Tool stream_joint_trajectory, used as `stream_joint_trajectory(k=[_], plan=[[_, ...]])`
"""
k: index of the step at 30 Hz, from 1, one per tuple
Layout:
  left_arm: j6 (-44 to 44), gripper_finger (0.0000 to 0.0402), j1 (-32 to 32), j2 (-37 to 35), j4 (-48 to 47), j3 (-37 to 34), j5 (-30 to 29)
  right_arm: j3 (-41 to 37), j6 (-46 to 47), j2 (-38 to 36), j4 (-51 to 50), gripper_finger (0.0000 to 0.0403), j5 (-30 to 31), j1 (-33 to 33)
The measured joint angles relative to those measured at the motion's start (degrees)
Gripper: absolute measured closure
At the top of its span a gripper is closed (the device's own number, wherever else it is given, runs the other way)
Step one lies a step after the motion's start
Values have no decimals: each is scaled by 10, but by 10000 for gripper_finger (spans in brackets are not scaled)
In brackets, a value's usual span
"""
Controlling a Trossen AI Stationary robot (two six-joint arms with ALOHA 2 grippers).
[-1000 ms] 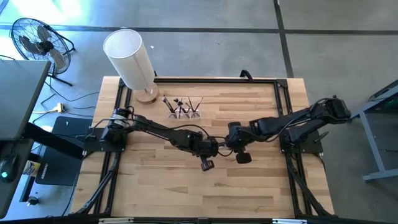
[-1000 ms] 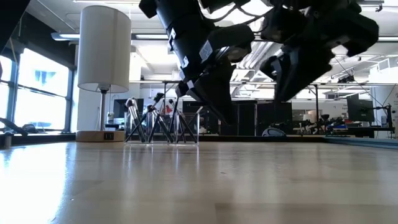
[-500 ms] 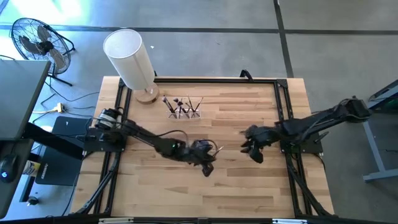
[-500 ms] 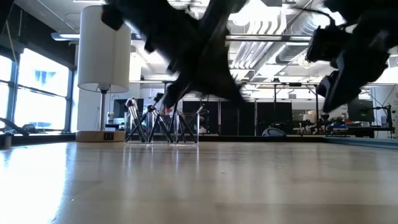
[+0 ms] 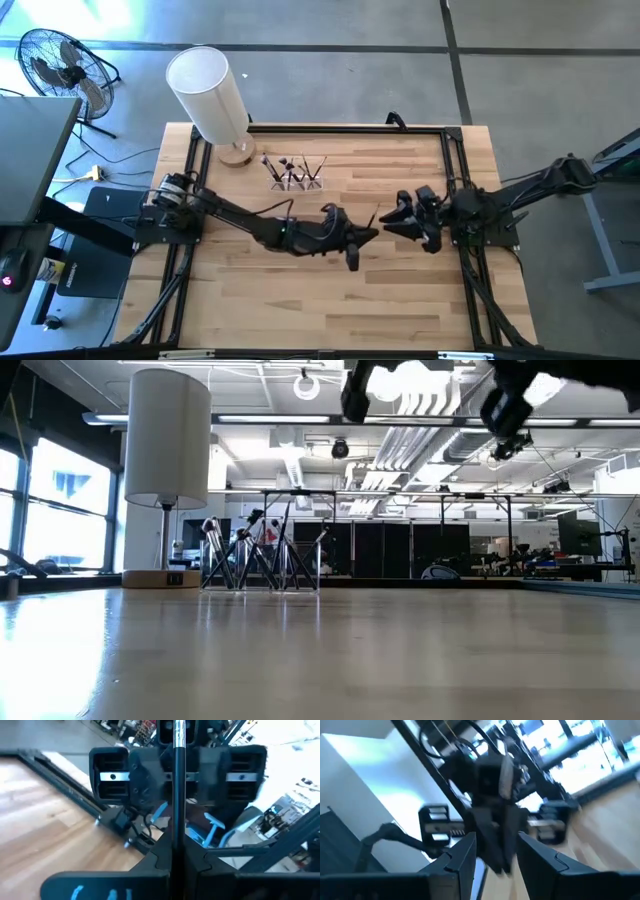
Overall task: Pick & Place Makeup Supplies
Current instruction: Put the black makeup brush into the transparent organizer
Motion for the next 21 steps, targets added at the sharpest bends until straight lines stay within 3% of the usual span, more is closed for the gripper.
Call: stream_joint_trajectory(k=[4,10,21], plan=[[23,400,5,0,-60,41,3,52,-36,9,-20,269,14,0],[50,400,5,0,-130,82,1,107,-49,14,-142,269,55,-1],[61,400,5,0,-132,90,3,119,-86,18,-127,280,69,-2]])
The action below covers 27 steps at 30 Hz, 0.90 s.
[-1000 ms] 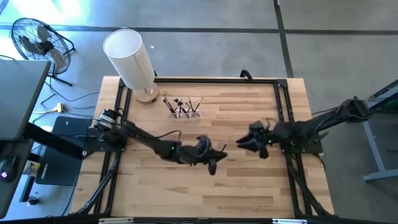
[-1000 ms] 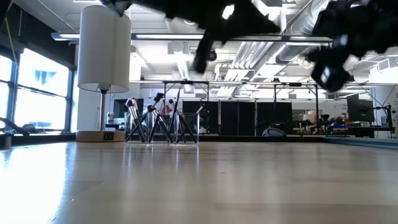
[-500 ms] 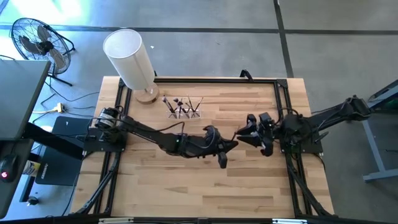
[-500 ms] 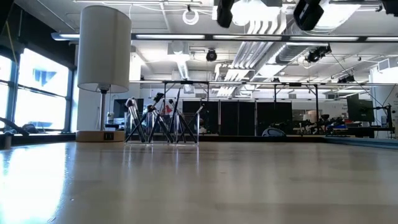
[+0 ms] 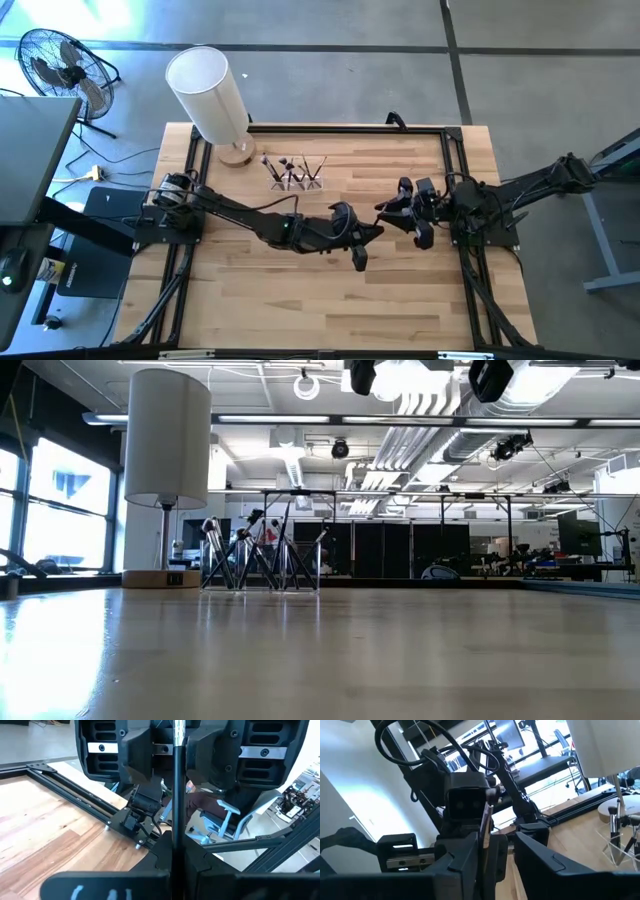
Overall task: Pick & Place Makeup Supplies
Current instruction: Put the black makeup brush into the transparent organizer
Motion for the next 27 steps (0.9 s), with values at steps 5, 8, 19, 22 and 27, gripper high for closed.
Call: stream_joint_trajectory(k=[5,8,19,22,27], plan=[[1,399,0,0,-3,0,10,0,-15,5,12,327,-4,1],[1,400,1,0,-12,0,13,0,-30,6,13,371,-13,1],[4,306,0,0,-35,0,23,0,-40,6,-10,391,-18,0],[6,273,3,0,-46,0,22,0,-36,6,-36,385,-19,0],[17,243,23,-29,-181,-2,54,0,-36,5,-91,388,-5,0]])
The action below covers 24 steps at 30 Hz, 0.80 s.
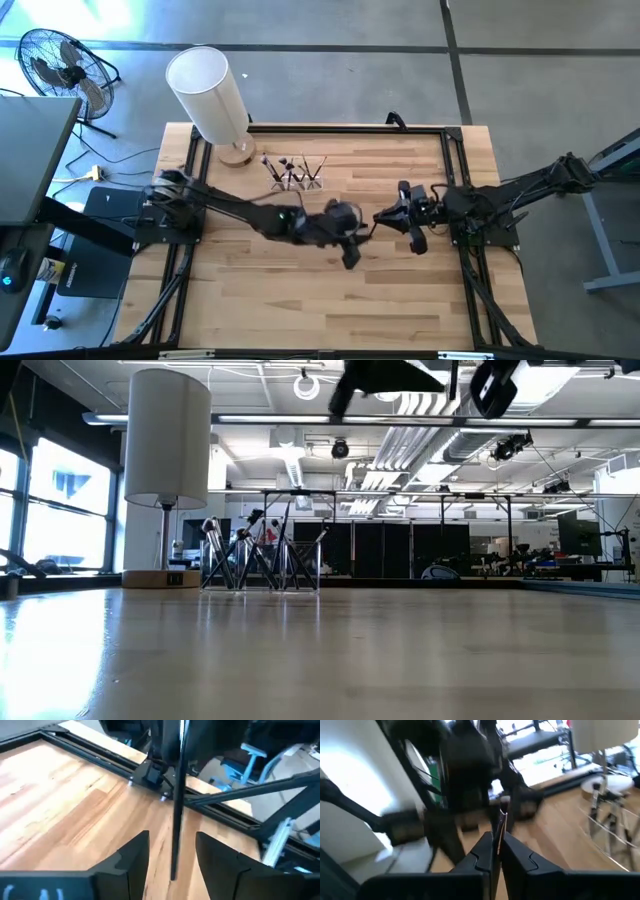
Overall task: Pick & Place Makeup Supplies
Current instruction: Put the black makeup brush into the transparent organizer
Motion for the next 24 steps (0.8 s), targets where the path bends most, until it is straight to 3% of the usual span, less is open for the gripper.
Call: stream_joint_trajectory(k=[3,6,8,11,14,18,24], plan=[[0,245,19,-34,-64,4,17,0,-10,1,-30,391,21,-2],[76,261,31,-63,-126,1,38,0,-31,2,-45,391,48,-12],[127,283,44,-79,-142,-1,75,0,-63,7,-43,391,60,-24],[169,339,67,-147,-180,-56,120,0,-97,27,-26,391,72,-46],[184,391,97,-219,-165,-149,150,0,-123,68,15,391,69,-73],[185,393,124,-330,-79,-302,159,0,-181,145,115,391,39,-105],[182,400,143,-498,16,-507,175,21,-153,248,223,387,37,-153]])
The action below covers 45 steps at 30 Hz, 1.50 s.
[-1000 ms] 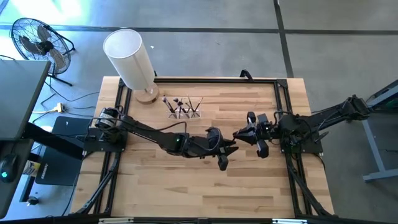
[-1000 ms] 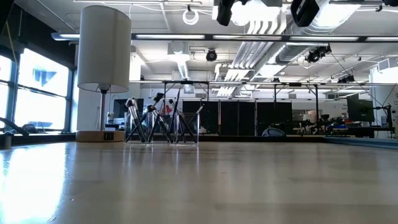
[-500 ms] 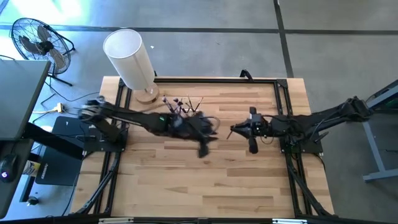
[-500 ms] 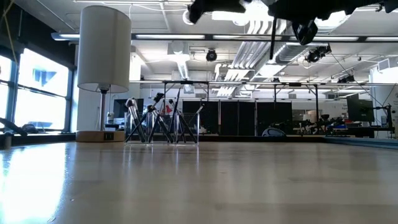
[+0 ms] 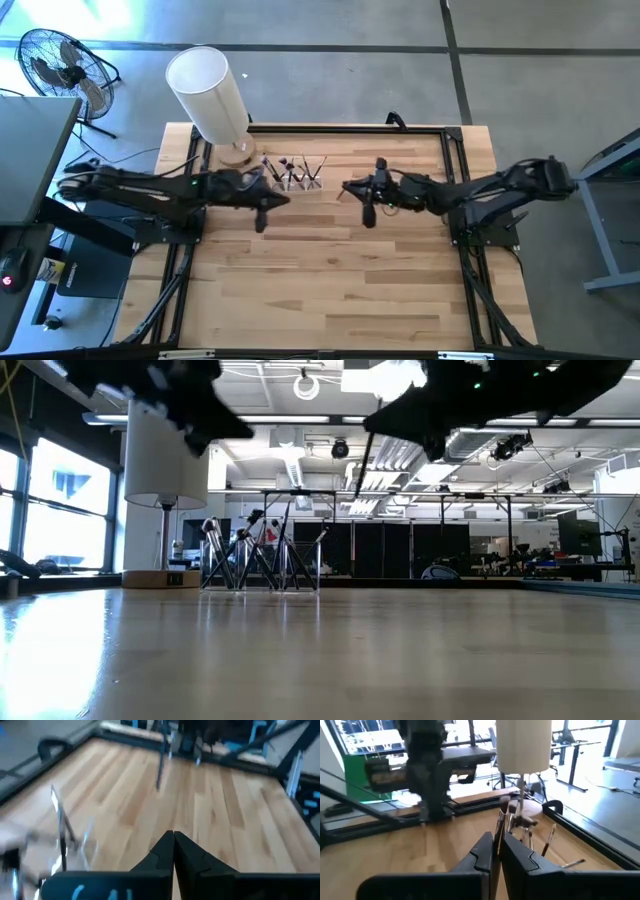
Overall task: Pick & Place Makeup Supplies
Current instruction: Put the black makeup brush into the transparent organizer
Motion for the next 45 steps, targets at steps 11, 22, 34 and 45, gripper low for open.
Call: stream_joint_trajectory(k=[11,22,34,45], plan=[[6,401,-1,-173,79,-188,-9,238,-66,166,-104,391,-75,-63],[2,401,-1,-314,5,-268,1,379,-86,245,-169,391,-109,-105],[47,401,-1,-494,-154,-269,11,391,-82,255,-170,391,-112,-129],[46,401,-1,-554,-107,-304,44,391,-79,288,-160,391,-114,-134]])
